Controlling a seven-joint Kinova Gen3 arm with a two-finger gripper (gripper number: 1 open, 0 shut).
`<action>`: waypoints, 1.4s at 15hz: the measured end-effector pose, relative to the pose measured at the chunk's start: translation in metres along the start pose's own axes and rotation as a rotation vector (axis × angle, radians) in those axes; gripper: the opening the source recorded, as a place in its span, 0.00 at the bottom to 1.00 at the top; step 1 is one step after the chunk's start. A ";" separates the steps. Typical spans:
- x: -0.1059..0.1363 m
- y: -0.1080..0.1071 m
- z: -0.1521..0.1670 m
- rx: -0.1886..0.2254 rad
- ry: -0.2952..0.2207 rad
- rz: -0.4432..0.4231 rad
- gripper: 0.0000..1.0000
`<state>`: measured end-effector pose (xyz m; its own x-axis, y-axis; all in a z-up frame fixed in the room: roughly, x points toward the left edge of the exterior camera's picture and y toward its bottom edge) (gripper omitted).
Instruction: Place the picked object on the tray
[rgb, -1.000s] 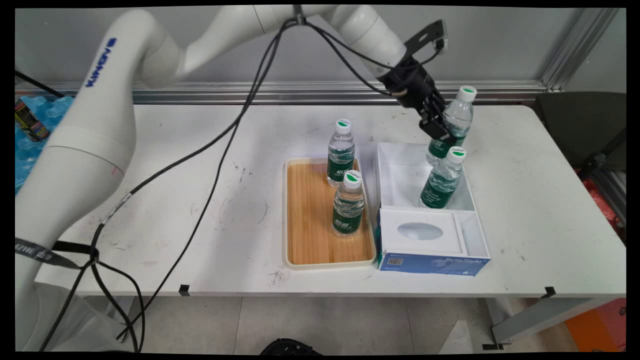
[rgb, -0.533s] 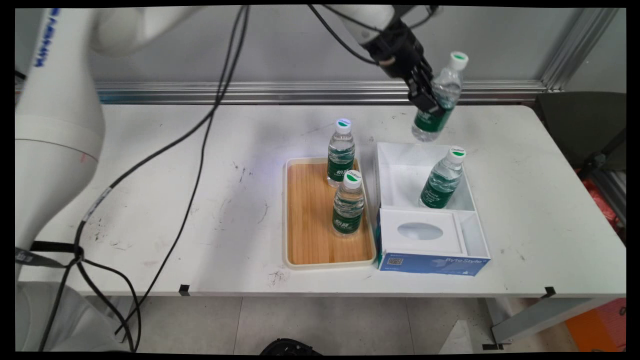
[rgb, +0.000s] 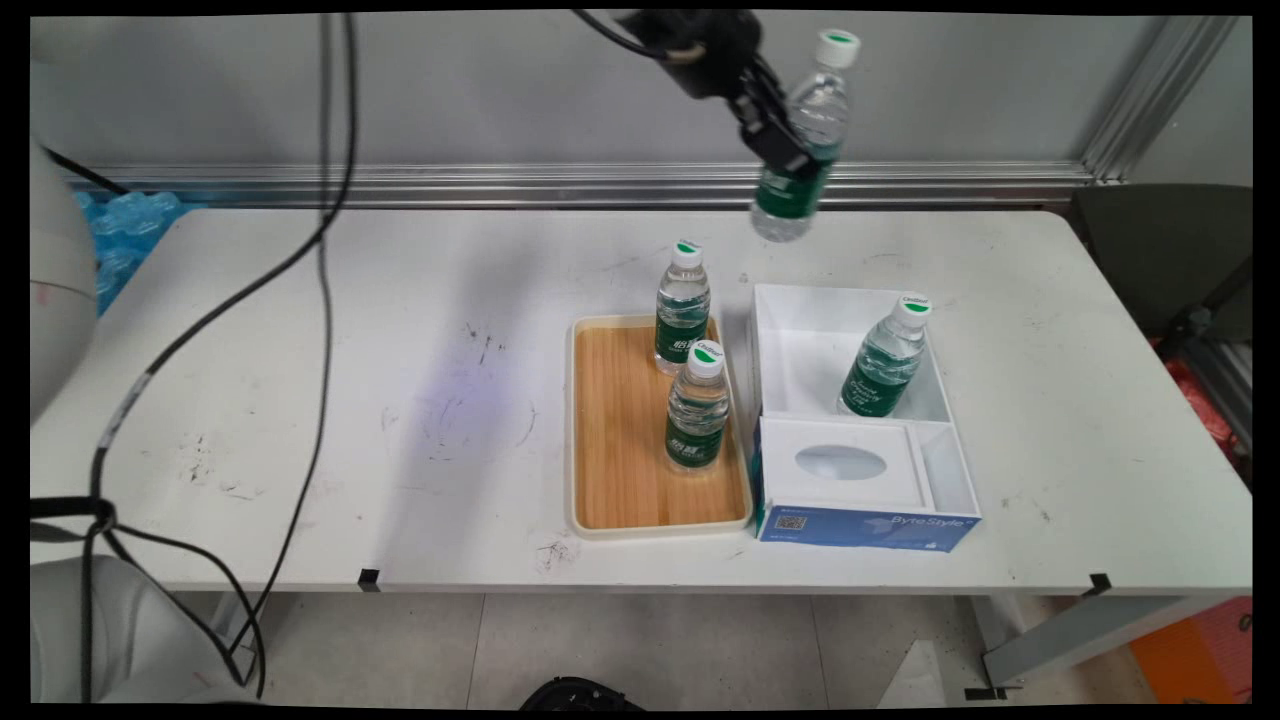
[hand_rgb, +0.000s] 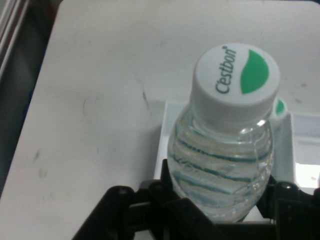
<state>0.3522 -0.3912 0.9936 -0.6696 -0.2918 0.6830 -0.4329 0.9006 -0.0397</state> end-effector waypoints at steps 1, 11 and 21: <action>-0.007 0.005 -0.015 0.012 -0.009 -0.018 0.00; -0.084 0.050 -0.109 0.044 -0.099 -0.127 0.00; -0.157 0.067 -0.094 0.041 -0.117 -0.141 0.00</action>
<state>0.4853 -0.2550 0.9525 -0.6656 -0.4517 0.5941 -0.5499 0.8350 0.0189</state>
